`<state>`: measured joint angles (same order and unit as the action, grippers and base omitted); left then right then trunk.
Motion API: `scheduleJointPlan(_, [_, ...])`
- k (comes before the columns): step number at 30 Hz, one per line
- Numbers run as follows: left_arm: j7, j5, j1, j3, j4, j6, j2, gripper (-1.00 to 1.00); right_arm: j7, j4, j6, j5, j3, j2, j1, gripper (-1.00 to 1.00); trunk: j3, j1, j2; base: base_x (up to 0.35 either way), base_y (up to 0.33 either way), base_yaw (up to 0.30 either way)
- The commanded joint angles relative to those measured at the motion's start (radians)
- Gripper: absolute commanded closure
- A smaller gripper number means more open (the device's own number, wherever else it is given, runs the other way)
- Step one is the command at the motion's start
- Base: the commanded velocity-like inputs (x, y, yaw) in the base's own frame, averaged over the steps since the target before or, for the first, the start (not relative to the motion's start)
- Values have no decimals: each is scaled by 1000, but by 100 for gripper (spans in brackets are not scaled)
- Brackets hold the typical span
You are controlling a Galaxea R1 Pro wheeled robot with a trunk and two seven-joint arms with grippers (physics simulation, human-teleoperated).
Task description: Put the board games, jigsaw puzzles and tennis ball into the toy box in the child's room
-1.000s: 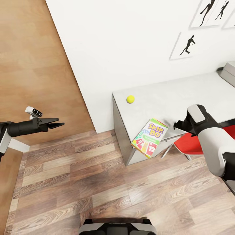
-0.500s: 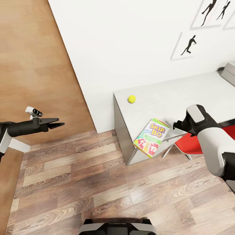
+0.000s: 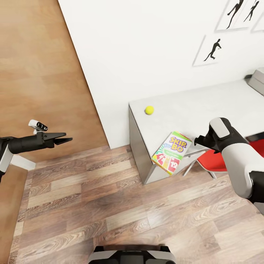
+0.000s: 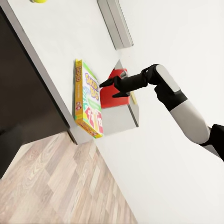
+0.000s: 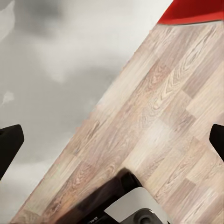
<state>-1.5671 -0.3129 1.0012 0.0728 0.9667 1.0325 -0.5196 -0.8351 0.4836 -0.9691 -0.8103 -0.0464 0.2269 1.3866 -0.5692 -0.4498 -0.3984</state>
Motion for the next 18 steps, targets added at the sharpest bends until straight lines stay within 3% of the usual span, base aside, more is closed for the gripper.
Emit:
scheduleJointPlan(1, [-4,0,1,-1,0,11,0,-100,-10,1,-2,-10,-1,0,0,-100,-1,0,-2,-130,1,0])
scheduleJointPlan(8, [-4,0,1,-1,1,11,1,-100,-10,1,-1,-10,-1,0,0,-100,-1,0,-2,-109,0,0])
scheduleJointPlan(18, [-4,1,1,-1,0,11,0,-100,-12,1,-3,-10,-1,-1,0,-100,-1,0,-2,-14,9,0])
